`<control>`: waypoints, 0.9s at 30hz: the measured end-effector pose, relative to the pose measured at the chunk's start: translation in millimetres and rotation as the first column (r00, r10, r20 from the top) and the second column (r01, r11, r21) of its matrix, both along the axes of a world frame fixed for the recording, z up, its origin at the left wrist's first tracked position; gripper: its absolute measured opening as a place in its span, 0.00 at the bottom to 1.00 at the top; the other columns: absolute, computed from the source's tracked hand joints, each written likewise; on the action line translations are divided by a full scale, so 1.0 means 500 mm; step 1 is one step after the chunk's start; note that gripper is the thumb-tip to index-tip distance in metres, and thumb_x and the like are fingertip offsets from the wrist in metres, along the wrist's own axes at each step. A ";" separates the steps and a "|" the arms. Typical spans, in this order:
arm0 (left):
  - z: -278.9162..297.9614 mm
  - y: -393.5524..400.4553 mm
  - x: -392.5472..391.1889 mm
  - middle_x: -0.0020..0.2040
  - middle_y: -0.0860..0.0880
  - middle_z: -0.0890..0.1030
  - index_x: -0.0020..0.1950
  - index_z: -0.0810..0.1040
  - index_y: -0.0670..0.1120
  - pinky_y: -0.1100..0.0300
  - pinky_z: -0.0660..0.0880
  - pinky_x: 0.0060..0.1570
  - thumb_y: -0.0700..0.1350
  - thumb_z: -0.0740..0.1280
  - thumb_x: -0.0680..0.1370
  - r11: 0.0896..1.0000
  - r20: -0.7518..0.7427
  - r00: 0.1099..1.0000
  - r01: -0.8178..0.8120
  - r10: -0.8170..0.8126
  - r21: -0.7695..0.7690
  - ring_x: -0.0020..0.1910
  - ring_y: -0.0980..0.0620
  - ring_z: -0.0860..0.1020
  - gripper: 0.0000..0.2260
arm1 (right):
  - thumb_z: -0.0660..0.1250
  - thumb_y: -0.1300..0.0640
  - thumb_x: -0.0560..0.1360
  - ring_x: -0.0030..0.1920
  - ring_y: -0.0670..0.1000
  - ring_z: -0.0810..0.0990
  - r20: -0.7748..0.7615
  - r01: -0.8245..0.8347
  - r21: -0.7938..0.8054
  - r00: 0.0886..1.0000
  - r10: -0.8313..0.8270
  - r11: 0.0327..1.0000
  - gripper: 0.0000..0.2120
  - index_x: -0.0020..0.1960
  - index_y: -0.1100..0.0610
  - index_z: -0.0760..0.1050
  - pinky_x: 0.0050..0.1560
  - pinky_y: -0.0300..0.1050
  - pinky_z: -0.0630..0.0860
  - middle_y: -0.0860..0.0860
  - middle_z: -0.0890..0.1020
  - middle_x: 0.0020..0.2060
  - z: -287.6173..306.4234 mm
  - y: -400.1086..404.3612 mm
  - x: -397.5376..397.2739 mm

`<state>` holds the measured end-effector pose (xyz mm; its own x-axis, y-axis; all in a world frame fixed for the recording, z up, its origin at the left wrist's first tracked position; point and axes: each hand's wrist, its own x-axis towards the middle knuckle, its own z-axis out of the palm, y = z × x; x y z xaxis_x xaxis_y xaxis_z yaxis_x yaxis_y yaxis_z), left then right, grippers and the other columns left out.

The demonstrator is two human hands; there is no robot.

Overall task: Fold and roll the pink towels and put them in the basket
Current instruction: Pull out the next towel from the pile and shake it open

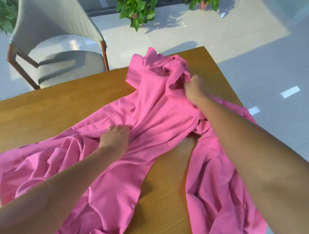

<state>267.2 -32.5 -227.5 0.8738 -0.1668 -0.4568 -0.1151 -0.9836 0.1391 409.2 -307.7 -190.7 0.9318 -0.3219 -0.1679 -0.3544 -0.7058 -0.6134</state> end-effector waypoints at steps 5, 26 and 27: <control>0.008 0.010 0.011 0.56 0.47 0.80 0.64 0.74 0.46 0.53 0.76 0.45 0.42 0.60 0.82 0.990 -0.102 0.992 0.090 -0.079 0.109 0.55 0.44 0.80 0.11 | 0.62 0.59 0.77 0.45 0.56 0.79 0.186 0.205 -0.107 0.965 -0.183 0.973 0.04 0.49 0.54 0.75 0.40 0.44 0.69 0.53 0.83 0.46 0.081 -0.100 0.030; 0.051 0.221 0.011 0.45 0.47 0.83 0.59 0.78 0.40 0.57 0.82 0.44 0.38 0.67 0.80 0.957 -0.352 0.936 0.080 0.024 0.278 0.46 0.49 0.84 0.08 | 0.72 0.53 0.75 0.76 0.63 0.58 -0.383 -0.218 -0.479 0.924 0.021 0.850 0.41 0.79 0.50 0.50 0.69 0.70 0.66 0.59 0.62 0.75 -0.085 -0.027 -0.037; 0.053 0.241 0.007 0.48 0.46 0.84 0.60 0.78 0.40 0.56 0.83 0.46 0.37 0.66 0.80 0.950 -0.357 0.932 0.053 0.064 0.307 0.48 0.48 0.84 0.09 | 0.71 0.56 0.76 0.76 0.63 0.59 -0.368 -0.196 -0.486 0.930 0.004 0.852 0.39 0.78 0.50 0.52 0.68 0.69 0.66 0.59 0.63 0.75 -0.089 -0.027 -0.036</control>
